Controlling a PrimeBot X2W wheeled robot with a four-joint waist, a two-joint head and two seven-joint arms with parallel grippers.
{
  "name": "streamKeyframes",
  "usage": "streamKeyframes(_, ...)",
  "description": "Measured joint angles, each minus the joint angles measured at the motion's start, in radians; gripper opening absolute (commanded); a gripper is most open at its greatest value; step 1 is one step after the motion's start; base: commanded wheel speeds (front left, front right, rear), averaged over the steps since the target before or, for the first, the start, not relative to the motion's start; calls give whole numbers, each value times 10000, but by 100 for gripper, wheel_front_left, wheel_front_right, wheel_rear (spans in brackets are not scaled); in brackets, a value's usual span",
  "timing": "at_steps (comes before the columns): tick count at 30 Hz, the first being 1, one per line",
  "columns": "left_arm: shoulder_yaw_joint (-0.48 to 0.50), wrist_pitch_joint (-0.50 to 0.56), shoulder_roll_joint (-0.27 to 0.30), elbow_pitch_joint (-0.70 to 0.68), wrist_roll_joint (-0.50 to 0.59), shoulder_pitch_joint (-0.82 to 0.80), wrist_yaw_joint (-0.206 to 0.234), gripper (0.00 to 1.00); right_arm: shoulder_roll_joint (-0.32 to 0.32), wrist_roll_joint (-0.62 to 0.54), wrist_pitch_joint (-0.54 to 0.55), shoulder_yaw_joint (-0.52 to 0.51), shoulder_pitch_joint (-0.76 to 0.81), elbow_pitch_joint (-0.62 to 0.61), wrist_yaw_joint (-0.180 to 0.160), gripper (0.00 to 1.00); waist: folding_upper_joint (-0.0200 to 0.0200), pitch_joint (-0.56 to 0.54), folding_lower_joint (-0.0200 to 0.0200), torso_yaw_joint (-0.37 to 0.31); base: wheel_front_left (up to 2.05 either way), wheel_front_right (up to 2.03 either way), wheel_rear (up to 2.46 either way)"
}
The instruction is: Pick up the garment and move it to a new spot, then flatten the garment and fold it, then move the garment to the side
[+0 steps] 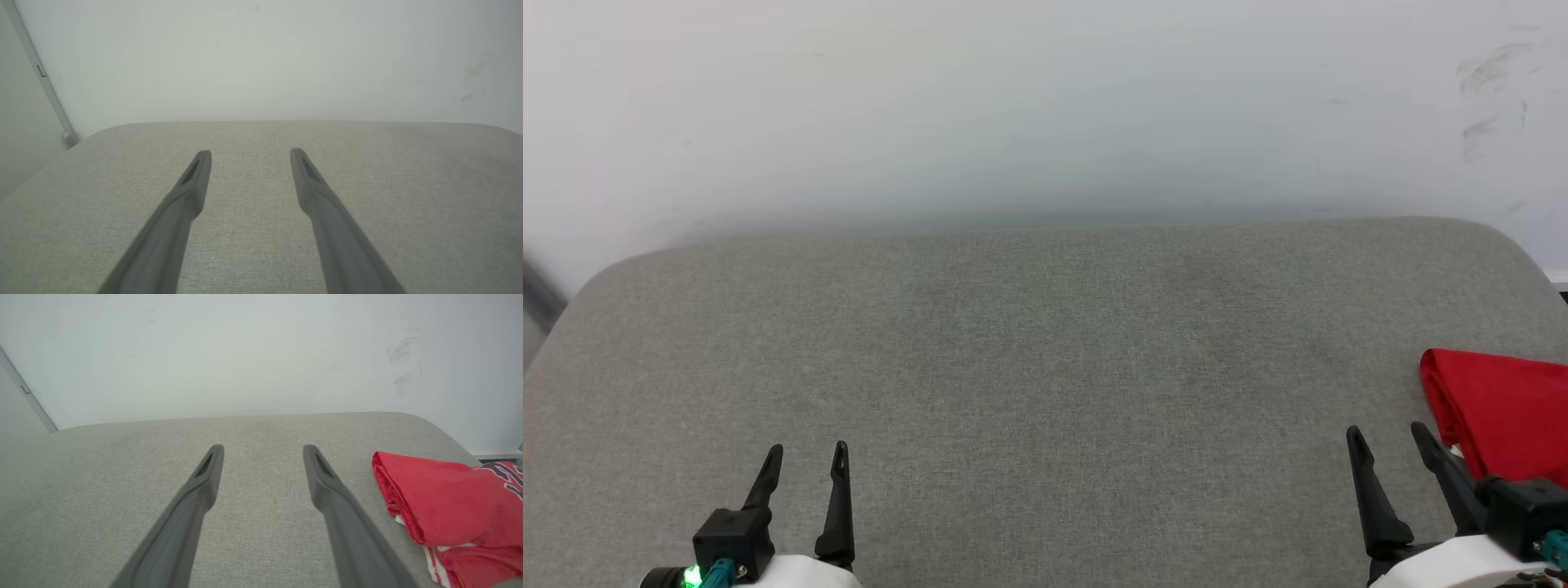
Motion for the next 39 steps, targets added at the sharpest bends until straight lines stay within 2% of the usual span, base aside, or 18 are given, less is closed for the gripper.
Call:
streamKeyframes(19, 44, 0, -130, 242, 31, 54, -86, 100, 81, -104, 10, 159, -16, -86, 0, 100, 0, -14, 1, 117, 0, 0, 0)
streamKeyframes(20, 54, 0, -134, 240, 29, 52, -86, 0, 82, -86, 4, 171, -16, -59, 0, 0, 0, -9, 1, 126, 0, 0, 0)
streamKeyframes(25, -10, 94, -336, 619, -52, 314, -92, 0, 90, -10, 38, 198, 136, 389, 0, 0, 0, -1, 1, 135, 0, 0, 0)
streamKeyframes(39, 550, 777, -656, 690, -2332, 130, -541, 0, 88, 2658, 130, 121, -151, 976, 0, 0, 0, 75, 1, 160, 0, 0, 0)
